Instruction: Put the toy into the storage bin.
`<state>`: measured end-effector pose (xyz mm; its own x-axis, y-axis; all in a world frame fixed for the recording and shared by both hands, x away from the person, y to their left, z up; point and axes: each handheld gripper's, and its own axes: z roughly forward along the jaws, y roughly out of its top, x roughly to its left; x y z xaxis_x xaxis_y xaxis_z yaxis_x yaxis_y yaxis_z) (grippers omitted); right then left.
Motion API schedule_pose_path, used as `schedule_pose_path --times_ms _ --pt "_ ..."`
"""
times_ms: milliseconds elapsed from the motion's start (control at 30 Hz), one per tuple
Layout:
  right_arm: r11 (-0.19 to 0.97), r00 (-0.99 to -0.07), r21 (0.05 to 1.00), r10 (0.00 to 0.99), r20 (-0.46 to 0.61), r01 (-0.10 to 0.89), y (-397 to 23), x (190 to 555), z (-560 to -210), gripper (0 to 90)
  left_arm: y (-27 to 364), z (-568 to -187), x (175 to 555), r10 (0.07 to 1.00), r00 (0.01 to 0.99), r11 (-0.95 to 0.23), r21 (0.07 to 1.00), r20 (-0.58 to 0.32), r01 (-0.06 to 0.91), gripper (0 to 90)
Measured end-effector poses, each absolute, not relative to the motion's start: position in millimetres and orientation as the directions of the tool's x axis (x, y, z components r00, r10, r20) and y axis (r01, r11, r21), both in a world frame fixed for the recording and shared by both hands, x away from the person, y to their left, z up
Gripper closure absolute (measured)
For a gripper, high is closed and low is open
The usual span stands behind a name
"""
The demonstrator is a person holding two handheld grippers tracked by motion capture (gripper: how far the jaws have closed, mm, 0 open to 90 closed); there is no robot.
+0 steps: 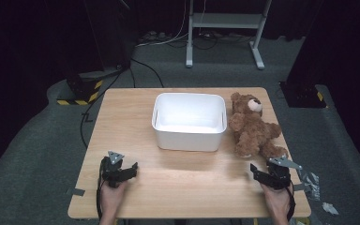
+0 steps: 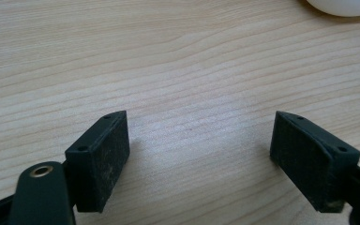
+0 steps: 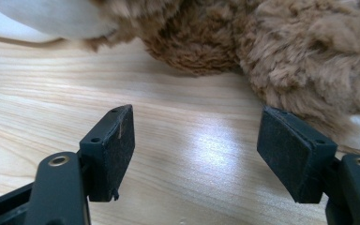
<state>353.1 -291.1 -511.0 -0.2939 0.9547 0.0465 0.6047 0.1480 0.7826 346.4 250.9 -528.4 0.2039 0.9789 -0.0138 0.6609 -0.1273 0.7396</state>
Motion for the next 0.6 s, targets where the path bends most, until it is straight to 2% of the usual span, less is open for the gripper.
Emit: schedule_pose_path --times_ms 133,600 --pt "0.116 -0.280 0.780 0.957 0.078 0.615 -294.4 350.1 -507.7 27.0 250.9 -528.4 346.6 0.979 0.203 -0.127 0.740 -0.014 0.661 19.9" --pt "0.101 -0.258 0.800 0.964 0.069 0.592 -295.5 345.5 -499.4 25.6 251.4 -528.2 346.8 0.978 0.211 -0.138 0.737 -0.007 0.662 19.6"
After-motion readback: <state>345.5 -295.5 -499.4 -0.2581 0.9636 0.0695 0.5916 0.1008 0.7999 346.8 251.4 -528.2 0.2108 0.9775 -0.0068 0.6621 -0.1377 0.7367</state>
